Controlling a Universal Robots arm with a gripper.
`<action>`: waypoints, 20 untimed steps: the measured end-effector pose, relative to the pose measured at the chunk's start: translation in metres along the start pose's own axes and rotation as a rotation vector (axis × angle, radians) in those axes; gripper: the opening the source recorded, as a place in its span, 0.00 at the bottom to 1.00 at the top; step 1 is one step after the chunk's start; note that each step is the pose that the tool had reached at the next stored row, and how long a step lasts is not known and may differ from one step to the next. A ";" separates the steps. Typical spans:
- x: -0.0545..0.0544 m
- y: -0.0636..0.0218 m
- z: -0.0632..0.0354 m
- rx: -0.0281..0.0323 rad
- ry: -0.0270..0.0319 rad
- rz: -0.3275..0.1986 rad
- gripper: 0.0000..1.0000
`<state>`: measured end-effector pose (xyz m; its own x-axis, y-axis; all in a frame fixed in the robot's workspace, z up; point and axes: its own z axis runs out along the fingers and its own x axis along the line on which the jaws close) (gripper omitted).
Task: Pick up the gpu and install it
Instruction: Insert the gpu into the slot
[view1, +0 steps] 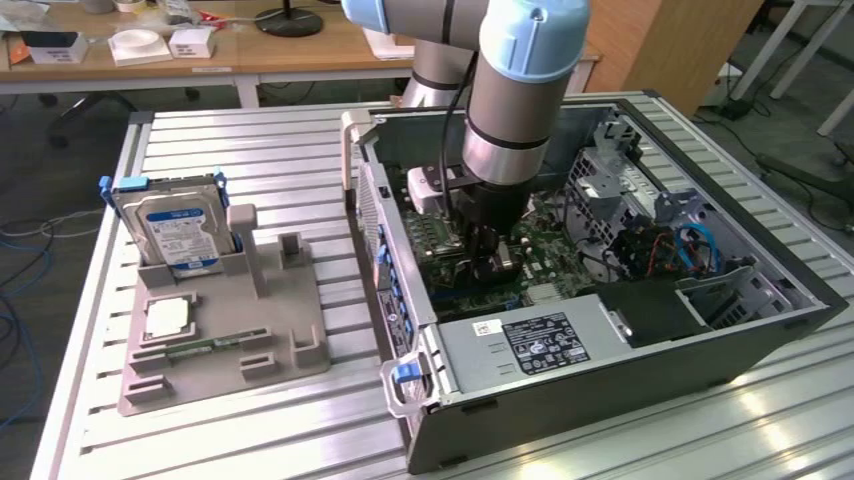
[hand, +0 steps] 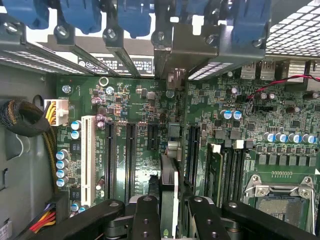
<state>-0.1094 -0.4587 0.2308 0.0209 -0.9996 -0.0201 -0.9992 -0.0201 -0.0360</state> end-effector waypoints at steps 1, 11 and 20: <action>0.000 0.0000 0.0000 0.0001 0.0000 0.000 0.27; 0.000 -0.0002 -0.0136 0.0043 -0.0001 0.000 0.34; -0.001 -0.0010 -0.0368 0.0112 0.0002 0.000 0.34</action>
<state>-0.1097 -0.4587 0.2676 0.0210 -0.9996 -0.0199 -0.9987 -0.0201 -0.0471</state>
